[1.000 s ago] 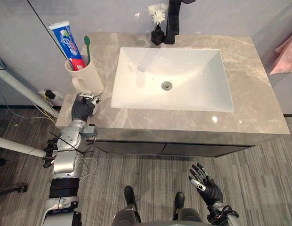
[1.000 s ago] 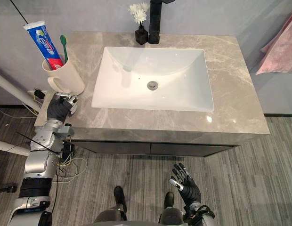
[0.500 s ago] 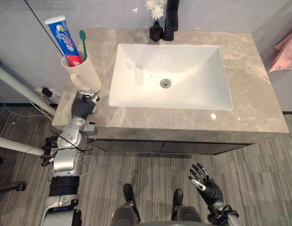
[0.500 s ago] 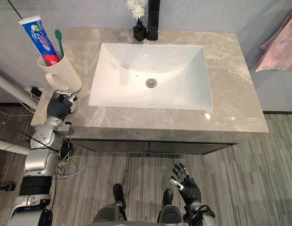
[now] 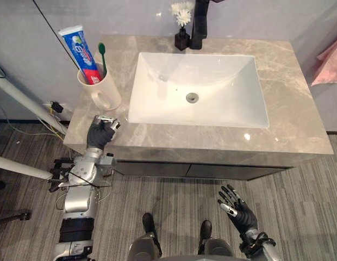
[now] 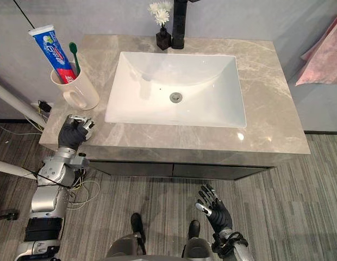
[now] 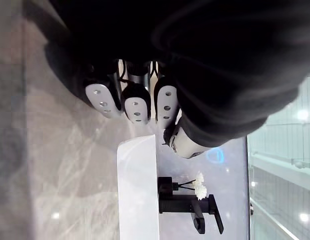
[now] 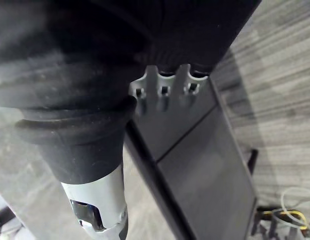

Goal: Organize washtable

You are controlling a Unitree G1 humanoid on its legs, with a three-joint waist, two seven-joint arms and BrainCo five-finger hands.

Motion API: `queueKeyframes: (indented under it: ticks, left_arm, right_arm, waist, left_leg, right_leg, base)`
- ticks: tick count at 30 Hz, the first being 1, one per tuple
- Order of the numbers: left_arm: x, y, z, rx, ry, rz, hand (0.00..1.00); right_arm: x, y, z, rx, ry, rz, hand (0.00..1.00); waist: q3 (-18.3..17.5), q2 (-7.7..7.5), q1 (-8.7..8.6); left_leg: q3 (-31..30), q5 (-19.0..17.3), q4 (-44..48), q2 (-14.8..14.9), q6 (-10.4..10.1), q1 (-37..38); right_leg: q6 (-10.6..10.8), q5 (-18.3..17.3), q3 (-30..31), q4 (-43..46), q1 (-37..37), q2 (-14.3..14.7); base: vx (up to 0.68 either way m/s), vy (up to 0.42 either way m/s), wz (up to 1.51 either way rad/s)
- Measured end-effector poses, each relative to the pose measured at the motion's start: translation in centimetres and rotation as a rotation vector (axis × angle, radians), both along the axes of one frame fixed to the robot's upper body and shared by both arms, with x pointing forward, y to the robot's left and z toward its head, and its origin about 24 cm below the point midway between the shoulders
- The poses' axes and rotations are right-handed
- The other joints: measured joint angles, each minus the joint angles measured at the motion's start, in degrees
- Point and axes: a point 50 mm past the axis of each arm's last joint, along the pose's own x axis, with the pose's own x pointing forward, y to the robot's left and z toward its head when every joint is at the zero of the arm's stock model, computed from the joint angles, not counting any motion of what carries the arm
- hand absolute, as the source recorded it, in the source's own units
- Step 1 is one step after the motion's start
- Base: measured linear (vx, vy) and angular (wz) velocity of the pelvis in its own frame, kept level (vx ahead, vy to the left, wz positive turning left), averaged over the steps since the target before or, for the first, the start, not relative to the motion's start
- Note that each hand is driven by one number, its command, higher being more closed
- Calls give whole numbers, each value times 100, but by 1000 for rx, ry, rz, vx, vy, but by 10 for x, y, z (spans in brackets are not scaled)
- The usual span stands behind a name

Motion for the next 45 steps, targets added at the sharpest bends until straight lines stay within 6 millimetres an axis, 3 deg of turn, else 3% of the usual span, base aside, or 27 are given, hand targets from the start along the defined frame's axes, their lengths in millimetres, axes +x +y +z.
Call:
queueKeyframes:
  ticks: [7, 14, 18, 21, 28, 34, 45]
  left_arm:
    - [-18, -5, -7, 1, 18, -45, 100]
    - [-35, 20, -17, 16, 85, 42, 100]
    - [-39, 39, -5, 66, 58, 102, 100]
    - [-39, 42, 0, 77, 44, 123, 100]
    - [-33, 41, 7, 80, 11, 121, 100]
    - [-17, 43, 28, 118, -57, 125, 100]
    - [9, 42, 44, 217, -72, 103, 100]
  right_arm:
    - [0, -2, 1, -8, -7, 22, 0]
    - [-1, -2, -2, -3, 4, 20, 0]
    - [-4, -3, -8, 2, 33, 13, 0]
    - [-6, -3, -9, 1, 37, 9, 0]
    - [-6, -3, -9, 0, 37, 9, 0]
    - [-6, -3, -9, 1, 37, 11, 0]
    - [-5, -2, -8, 2, 34, 13, 0]
  waist:
    - [-30, 24, 85]
    - [-136, 48, 96]
    - [-247, 54, 110]
    - [-357, 61, 157]
    - [-404, 51, 165]
    - [-439, 3, 184]
    - [-445, -56, 116]
  left_leg:
    - [-75, 21, -142, -25, -16, 99]
    - [-155, 70, -260, -78, -23, 204]
    - [-193, 141, -389, -101, -31, 217]
    - [-222, 170, -458, -106, -38, 219]
    - [-203, 189, -538, -98, -44, 228]
    - [-133, 214, -576, -87, -55, 200]
    - [15, 210, -564, -61, -57, 48]
  right_leg:
    - [-2, -36, -86, 0, 77, 1]
    - [30, -89, -141, -10, 166, -25]
    - [31, -123, -245, -8, 171, -25]
    - [27, -129, -255, -10, 156, -20]
    - [23, -131, -250, -10, 115, -2]
    - [23, -129, -152, -8, 24, 7]
    - [-2, -72, -25, -2, -205, 15]
  base:
    - [1, 0, 4]
    - [19, -4, 5]
    - [10, -6, 11]
    - [0, 0, 0]
    - [-5, 0, 0]
    - [9, -6, -7]
    - [-10, -2, -6]
